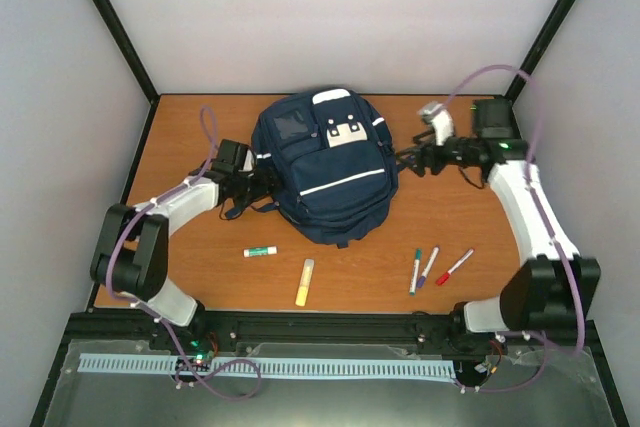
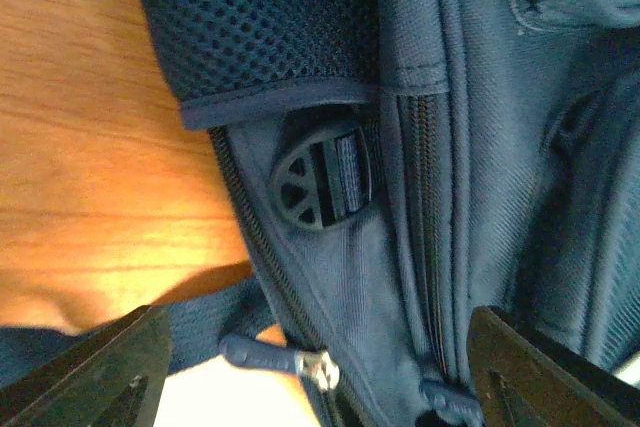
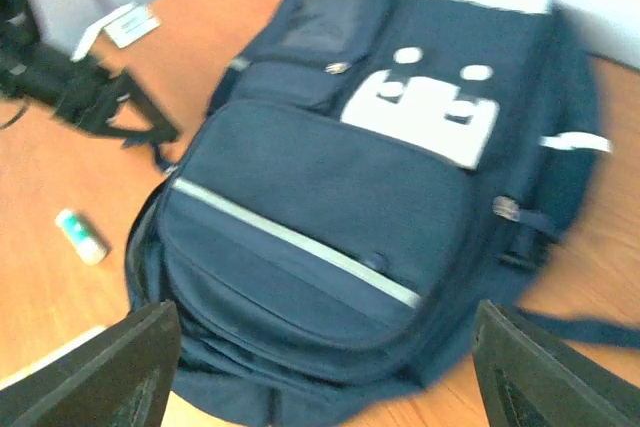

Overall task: Pack the student bag
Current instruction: Adjust the student bag at the center of the board.

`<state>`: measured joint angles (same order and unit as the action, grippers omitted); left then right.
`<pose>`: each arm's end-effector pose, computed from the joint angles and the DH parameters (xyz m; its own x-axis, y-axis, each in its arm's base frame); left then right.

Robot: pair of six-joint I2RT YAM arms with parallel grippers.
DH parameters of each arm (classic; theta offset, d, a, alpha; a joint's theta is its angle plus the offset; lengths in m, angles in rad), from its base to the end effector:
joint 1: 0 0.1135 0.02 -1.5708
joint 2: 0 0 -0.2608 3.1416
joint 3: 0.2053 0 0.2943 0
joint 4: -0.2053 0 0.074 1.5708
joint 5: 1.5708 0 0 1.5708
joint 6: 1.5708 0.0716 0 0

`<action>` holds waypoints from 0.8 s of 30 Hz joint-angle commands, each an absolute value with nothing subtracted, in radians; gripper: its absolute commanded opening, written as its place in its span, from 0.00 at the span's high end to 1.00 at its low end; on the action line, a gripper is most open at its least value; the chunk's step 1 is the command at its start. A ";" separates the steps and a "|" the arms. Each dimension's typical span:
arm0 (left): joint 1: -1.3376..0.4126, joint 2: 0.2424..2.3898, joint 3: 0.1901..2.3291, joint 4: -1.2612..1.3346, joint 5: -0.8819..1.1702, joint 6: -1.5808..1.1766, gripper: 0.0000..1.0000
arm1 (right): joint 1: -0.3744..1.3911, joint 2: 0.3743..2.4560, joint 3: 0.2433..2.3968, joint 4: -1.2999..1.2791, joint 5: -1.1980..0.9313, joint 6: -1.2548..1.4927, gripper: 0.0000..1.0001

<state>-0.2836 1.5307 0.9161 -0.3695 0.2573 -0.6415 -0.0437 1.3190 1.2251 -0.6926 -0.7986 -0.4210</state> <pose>0.3394 -0.1179 0.1377 -0.8834 -0.3453 -0.3167 -0.1532 0.8517 -0.5011 0.3370 0.0366 0.3110 -0.4513 -0.2657 -0.8519 -0.7226 0.6690 0.1742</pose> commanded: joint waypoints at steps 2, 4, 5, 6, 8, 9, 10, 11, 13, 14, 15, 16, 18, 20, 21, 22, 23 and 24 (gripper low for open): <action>-0.266 1.629 0.936 -0.208 0.340 -0.617 0.18 | 0.204 1.430 1.220 -0.719 -0.817 -0.485 0.25; -0.264 1.650 0.919 -0.151 0.369 -0.599 0.21 | 0.298 1.418 1.160 -0.655 -0.792 -0.462 0.28; -0.262 1.653 0.906 -0.119 0.386 -0.595 0.21 | 0.337 1.423 1.139 -0.638 -0.796 -0.462 0.31; -0.263 1.655 0.897 -0.097 0.396 -0.590 0.22 | 0.366 1.434 1.124 -0.630 -0.805 -0.468 0.34; -0.263 1.653 0.872 -0.059 0.416 -0.578 0.22 | 0.411 1.468 1.097 -0.628 -0.813 -0.509 0.38; -0.264 1.652 0.863 -0.048 0.424 -0.572 0.22 | 0.426 1.486 1.090 -0.626 -0.803 -0.529 0.40; -0.264 1.654 0.853 -0.033 0.440 -0.561 0.22 | 0.435 1.509 1.081 -0.619 -0.788 -0.537 0.41; -0.264 1.657 0.844 -0.019 0.460 -0.558 0.23 | 0.440 1.533 1.075 -0.616 -0.781 -0.540 0.43; -0.264 1.657 0.815 0.023 0.507 -0.559 0.25 | 0.449 1.582 1.071 -0.614 -0.773 -0.540 0.46; -0.264 1.651 0.798 0.042 0.516 -0.563 0.25 | 0.456 1.606 1.069 -0.611 -0.755 -0.537 0.47; -0.264 1.649 0.783 0.058 0.522 -0.566 0.26 | 0.458 1.627 1.068 -0.606 -0.733 -0.529 0.47; -0.265 1.648 0.769 0.072 0.532 -0.569 0.26 | 0.458 1.647 1.069 -0.604 -0.707 -0.522 0.48; -0.270 1.643 0.746 0.103 0.555 -0.573 0.28 | 0.459 1.679 1.076 -0.600 -0.645 -0.503 0.49; -0.284 1.637 0.729 0.108 0.567 -0.573 0.29 | 0.459 1.708 1.087 -0.601 -0.575 -0.480 0.51; -0.294 1.631 0.722 0.107 0.566 -0.570 0.29 | 0.456 1.714 1.091 -0.596 -0.530 -0.467 0.51; -0.304 1.626 0.715 0.108 0.563 -0.570 0.29 | 0.454 1.720 1.094 -0.591 -0.479 -0.455 0.52; -0.317 1.619 0.708 0.111 0.560 -0.571 0.30 | 0.451 1.728 1.099 -0.590 -0.421 -0.445 0.52; -0.330 1.613 0.700 0.115 0.555 -0.573 0.29 | 0.442 1.736 1.104 -0.589 -0.369 -0.438 0.52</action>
<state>-0.2893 1.6516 0.7185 0.0456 0.5278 -0.5900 0.4519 1.7126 1.0782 -0.6312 -0.6098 -0.4793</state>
